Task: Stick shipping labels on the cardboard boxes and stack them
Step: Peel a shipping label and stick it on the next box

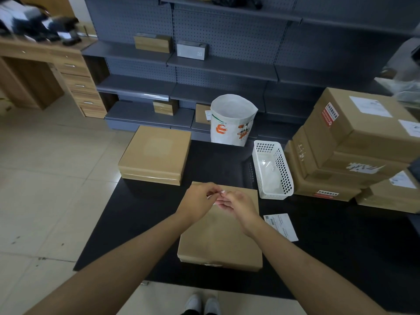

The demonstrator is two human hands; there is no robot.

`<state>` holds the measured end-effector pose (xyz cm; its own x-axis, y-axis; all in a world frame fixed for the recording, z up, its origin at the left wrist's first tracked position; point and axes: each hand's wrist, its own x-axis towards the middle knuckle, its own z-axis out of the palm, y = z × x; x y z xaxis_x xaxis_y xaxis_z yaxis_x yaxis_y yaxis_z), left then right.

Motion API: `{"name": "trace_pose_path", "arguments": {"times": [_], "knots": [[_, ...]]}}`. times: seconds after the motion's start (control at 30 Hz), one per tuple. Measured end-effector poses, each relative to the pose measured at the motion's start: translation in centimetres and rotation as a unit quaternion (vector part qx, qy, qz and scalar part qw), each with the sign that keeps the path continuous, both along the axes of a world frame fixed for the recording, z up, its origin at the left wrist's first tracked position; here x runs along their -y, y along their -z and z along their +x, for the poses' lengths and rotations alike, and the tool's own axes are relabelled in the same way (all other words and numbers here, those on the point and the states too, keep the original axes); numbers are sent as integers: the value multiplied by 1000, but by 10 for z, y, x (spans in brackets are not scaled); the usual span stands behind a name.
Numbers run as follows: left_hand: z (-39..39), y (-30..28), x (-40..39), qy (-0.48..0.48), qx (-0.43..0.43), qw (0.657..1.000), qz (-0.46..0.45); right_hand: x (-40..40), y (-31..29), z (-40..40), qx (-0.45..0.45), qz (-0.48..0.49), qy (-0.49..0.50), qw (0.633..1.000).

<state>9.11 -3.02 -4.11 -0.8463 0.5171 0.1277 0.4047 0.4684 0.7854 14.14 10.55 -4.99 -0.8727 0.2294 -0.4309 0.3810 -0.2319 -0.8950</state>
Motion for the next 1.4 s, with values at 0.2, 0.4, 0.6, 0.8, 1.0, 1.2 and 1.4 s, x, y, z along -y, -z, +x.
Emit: {"name": "trace_pose_path", "arguments": {"times": [0.2,0.4,0.6,0.8,1.0,1.2,1.4], "knots": [[9,-4,-4,-10,21,1000,-3,1,2,5,-43,181,-29,982],[10,-7,-12,-25,50,998,4,-5,-7,12,-117,359,-81,922],[12,-9,-16,-24,45,999,-8,-14,-3,14,-133,453,-111,874],[10,-8,-17,-52,56,997,-13,-14,-4,14,-122,448,-118,878],[0,-12,-12,-202,195,955,92,-19,-7,7,15,247,73,966],[-6,-12,-18,-276,242,922,127,-37,-6,0,68,-35,238,968],[-13,-7,-21,-319,266,900,133,-52,12,4,123,-114,314,934]]}}
